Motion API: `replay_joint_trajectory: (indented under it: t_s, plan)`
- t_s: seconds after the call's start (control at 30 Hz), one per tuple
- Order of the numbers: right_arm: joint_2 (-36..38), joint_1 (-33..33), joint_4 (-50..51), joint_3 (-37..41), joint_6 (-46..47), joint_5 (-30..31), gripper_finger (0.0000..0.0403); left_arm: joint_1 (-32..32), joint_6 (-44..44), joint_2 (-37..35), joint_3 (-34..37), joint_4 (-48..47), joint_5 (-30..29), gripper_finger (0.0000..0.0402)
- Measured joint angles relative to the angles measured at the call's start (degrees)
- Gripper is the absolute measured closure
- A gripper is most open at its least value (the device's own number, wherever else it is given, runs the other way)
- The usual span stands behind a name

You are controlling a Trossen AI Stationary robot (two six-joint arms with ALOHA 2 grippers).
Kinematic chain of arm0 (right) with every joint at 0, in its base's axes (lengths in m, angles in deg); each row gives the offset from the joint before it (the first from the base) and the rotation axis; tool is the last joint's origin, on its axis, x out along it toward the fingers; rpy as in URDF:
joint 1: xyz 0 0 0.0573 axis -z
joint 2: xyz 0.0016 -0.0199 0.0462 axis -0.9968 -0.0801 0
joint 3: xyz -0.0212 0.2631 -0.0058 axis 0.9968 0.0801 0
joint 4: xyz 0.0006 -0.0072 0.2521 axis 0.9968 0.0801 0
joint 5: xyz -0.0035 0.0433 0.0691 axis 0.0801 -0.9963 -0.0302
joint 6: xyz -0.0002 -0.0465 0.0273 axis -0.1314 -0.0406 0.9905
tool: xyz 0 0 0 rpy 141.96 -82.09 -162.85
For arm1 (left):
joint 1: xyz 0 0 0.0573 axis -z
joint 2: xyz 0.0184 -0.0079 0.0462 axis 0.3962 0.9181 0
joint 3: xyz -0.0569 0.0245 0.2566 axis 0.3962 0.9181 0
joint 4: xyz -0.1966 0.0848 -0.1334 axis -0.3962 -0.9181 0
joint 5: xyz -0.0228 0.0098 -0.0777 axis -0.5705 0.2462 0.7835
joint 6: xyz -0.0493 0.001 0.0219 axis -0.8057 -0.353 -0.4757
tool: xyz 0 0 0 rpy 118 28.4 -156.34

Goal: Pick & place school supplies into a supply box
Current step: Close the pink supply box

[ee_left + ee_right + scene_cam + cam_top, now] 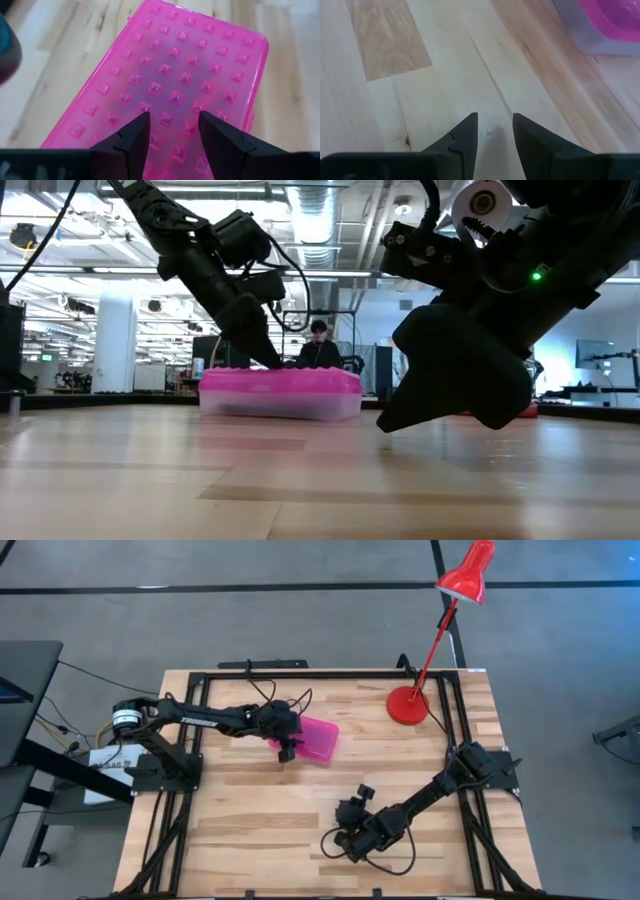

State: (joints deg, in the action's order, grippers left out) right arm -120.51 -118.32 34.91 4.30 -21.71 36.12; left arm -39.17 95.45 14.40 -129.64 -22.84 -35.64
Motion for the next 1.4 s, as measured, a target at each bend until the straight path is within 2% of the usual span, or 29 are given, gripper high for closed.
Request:
replay_joint_trajectory:
  t_s: [0.17, 0.4, 0.57, 0.7, 0.83, 0.93, 1.2, 1.4]
  plan:
    - [0.0, 0.1, 1.3, 0.0, 0.1, 0.0, 0.0286, 2.3, -5.5, 0.1, 0.1, 2.3, 2.3, 0.0235]
    - [0.0, 0.1, 1.7, 0.0, 0.1, 0.0, 0.0286, 8.4, -9.1, -0.2, 0.0, 3.3, 1.4, 0.0235]
    - [0.0, 0.1, 1.9, 0.0, 0.1, 0.0, 0.0286, 12.6, -7.5, -2.3, -1.3, 1.2, -2.4, 0.0235]
    - [0.0, 0.1, 1.9, -0.1, 0.1, 0.0, 0.0286, 13.9, -2.2, -6.1, -3.0, 1.0, -11.1, 0.0235]
    - [0.0, 0.1, 1.6, -0.1, -0.6, 0.1, 0.0286, 11.3, 2.3, -8.1, -3.0, -1.0, -17.2, 0.0235]
    - [0.0, 0.1, -1.7, -0.1, -3.7, 0.1, 0.0286, 6.4, 3.3, -8.1, -3.0, -4.3, -17.8, 0.0235]
    - [0.0, 0.6, -7.6, -0.1, -10.4, -0.2, 0.0286, -3.5, 3.8, -7.2, -3.0, -5.5, -14.9, 0.0235]
    - [0.0, 2.2, -7.9, -0.1, -10.5, -0.4, 0.0286, -7.6, 2.8, -5.1, -2.4, -6.8, -9.1, 0.0235]
